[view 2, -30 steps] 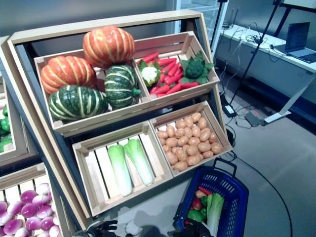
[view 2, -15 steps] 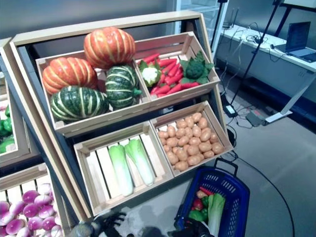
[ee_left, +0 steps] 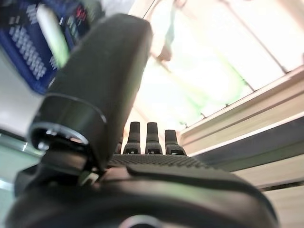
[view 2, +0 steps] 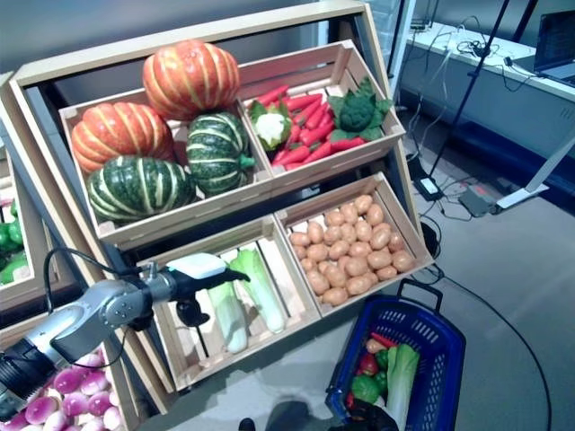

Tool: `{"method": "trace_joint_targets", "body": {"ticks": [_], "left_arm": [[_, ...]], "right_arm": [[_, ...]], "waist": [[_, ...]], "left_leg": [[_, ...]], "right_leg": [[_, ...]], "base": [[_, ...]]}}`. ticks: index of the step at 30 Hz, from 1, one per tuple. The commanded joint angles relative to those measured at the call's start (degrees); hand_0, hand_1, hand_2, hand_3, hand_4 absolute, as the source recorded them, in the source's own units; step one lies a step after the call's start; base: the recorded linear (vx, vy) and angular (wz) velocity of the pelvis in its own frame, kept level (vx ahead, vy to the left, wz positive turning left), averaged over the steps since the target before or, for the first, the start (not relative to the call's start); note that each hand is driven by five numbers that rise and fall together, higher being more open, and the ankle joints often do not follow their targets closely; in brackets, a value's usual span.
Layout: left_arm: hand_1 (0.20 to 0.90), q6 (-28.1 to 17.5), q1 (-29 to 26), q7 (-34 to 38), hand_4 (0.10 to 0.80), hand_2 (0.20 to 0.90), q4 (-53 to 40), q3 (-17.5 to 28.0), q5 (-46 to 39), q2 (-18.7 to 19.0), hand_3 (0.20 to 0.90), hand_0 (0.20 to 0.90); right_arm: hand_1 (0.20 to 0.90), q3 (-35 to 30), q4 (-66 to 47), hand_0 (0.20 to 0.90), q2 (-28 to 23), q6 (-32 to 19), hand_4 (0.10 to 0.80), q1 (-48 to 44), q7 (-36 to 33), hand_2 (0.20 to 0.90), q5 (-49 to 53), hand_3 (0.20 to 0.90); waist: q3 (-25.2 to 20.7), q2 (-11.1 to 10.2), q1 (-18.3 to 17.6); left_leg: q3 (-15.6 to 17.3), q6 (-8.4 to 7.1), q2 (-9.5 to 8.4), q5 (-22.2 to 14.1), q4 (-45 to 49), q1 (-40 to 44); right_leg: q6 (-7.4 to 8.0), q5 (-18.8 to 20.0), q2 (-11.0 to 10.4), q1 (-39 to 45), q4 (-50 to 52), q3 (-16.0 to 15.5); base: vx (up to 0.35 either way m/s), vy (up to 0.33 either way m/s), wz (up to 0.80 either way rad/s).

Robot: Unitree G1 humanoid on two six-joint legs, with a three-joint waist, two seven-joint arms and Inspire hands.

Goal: Put vegetables into the basket

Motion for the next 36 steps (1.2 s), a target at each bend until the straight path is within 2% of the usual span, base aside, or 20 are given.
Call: {"method": "trace_joint_targets", "body": {"ticks": [1,4,8,11,15,16,17,19,23,26,32,36], "left_arm": [[0.9,-4.1,-6.1,7.5,0.8,0.9,0.9,4.7,3.9,5.2,0.9,0.9],[0.9,-8.3,-7.4,15.4,0.8,0.9,5.4,3.2,6.9,5.8,0.9,0.9],[0.9,-12.6,-12.8,28.7,0.8,0.9,13.3,-2.2,14.0,5.6,0.9,0.9],[0.9,-13.1,-16.8,35.2,0.8,0.9,18.7,-6.2,18.9,5.2,0.9,0.9],[0.9,-12.9,-20.4,43.9,0.8,0.9,26.4,-9.5,24.1,2.0,0.9,0.9],[0.9,-12.5,-22.7,49.8,0.8,0.9,31.3,-11.0,27.6,0.4,0.9,0.9],[0.9,-12.5,-24.0,52.7,0.8,0.9,34.0,-11.9,28.4,-0.3,0.9,0.9],[0.9,-13.3,-26.8,54.9,0.8,0.9,37.1,-13.5,26.6,-1.6,0.9,0.9],[0.9,-15.1,-30.5,58.7,0.8,0.9,41.8,-16.1,30.7,-3.8,0.9,0.9],[0.9,-15.4,-33.7,62.3,0.8,0.9,46.7,-17.6,33.5,-5.7,0.9,0.9],[0.9,-14.0,-37.7,67.7,0.8,0.9,51.2,-18.1,37.0,-6.7,0.9,0.9],[0.9,-13.0,-39.0,67.6,0.8,0.9,52.1,-18.1,37.6,-6.8,0.9,0.9]], "right_arm": [[0.9,-0.6,-1.5,0.9,-2.3,-3.1,0.8,-2.5,3.1,0.9,1.0,0.9],[0.9,-0.2,-2.6,0.9,-3.4,-3.3,0.8,-2.9,3.6,0.9,1.5,0.9],[0.9,0.6,-2.8,0.9,-5.0,-4.4,0.8,-5.0,3.8,0.9,3.4,0.9],[0.9,1.3,-3.4,0.9,-6.3,-5.4,0.8,-7.3,3.9,0.9,4.7,0.9],[0.9,1.9,-3.3,0.9,-7.2,-5.8,0.8,-10.1,3.4,0.9,6.8,0.9],[0.9,2.4,-3.7,0.9,-7.6,-6.0,0.8,-11.8,3.0,0.9,7.0,0.9],[0.9,2.9,-3.8,0.9,-8.0,-6.2,0.8,-12.7,2.9,0.9,7.3,0.9],[0.9,3.4,-4.0,0.9,-8.5,-6.5,0.8,-14.3,2.8,0.9,8.0,0.9],[0.9,3.8,-4.7,0.9,-9.0,-6.6,0.8,-16.8,2.1,0.9,9.5,0.9],[0.9,3.8,-6.1,0.9,-9.4,-6.4,0.8,-18.4,2.1,0.9,10.5,0.9],[0.9,3.6,-8.8,0.9,-9.8,-6.6,0.8,-19.9,1.2,0.9,11.6,0.9],[0.9,2.8,-9.8,0.9,-10.2,-6.8,0.8,-20.1,0.0,0.9,12.3,0.9]], "waist": [[1.4,-0.5,0.5],[3.2,-0.5,0.1],[6.6,-0.4,-0.3],[9.8,-0.6,-0.7],[13.4,-0.8,-1.2],[16.1,-1.3,-1.7],[17.2,-1.6,-1.9],[18.8,-2.0,-2.0],[20.7,-2.5,-2.2],[22.1,-3.2,-2.7],[24.3,-4.2,-3.1],[25.7,-4.5,-3.4]], "left_leg": [[0.7,-1.76,2.6,-6.5,0.5,2.9],[0.3,-1.82,2.74,-5.9,0.5,1.7],[-0.3,-2.14,2.9,-4.9,0.5,-0.1],[-0.6,-2.45,3.23,-4.8,3.4,-2.9],[-1.1,-3.24,3.72,-5.6,10.9,-8.4],[-1.2,-3.28,4.08,-6.4,16.0,-12.4],[-1.1,-3.32,4.28,-6.9,18.6,-14.6],[-1.6,-3.3,4.42,-8.0,23.0,-18.7],[-1.8,-2.7,4.47,-10.2,29.4,-24.4],[-1.6,-2.86,4.75,-12.2,34.5,-28.2],[-1.3,-2.56,4.77,-15.9,43.0,-34.8],[-1.6,-2.16,5.14,-18.6,48.4,-38.4]], "right_leg": [[0.54,6.8,-2.0,-5.9,0.2,0.6],[-0.16,5.9,-1.5,-8.0,2.7,1.0],[-1.09,5.6,-0.9,-10.5,4.0,1.5],[-2.04,4.7,-0.4,-13.2,6.5,2.3],[-3.33,2.9,0.0,-17.5,12.5,3.6],[-4.02,2.0,-0.3,-20.9,16.9,4.0],[-4.32,1.5,-0.5,-22.9,19.0,4.4],[-4.7,0.6,-0.8,-26.6,23.1,5.2],[-4.92,-1.3,-1.1,-32.6,30.4,6.3],[-4.86,-3.0,-1.8,-36.1,35.6,6.7],[-4.39,-5.3,-2.4,-43.0,44.1,7.4],[-4.46,-6.8,-2.7,-47.1,49.0,8.1]], "base": [[0.004,-0.038,0.13],[-0.065,-0.032,0.14],[-0.144,-0.022,0.14],[-0.185,-0.02,0.01],[-0.175,-0.015,-0.05],[-0.248,-0.009,-0.1],[-0.269,0.002,-0.05],[-0.193,0.022,0.1],[-0.123,0.047,0.13],[-0.061,0.058,-0.04],[-0.037,0.07,-0.06],[0.001,0.034,0.0]]}}
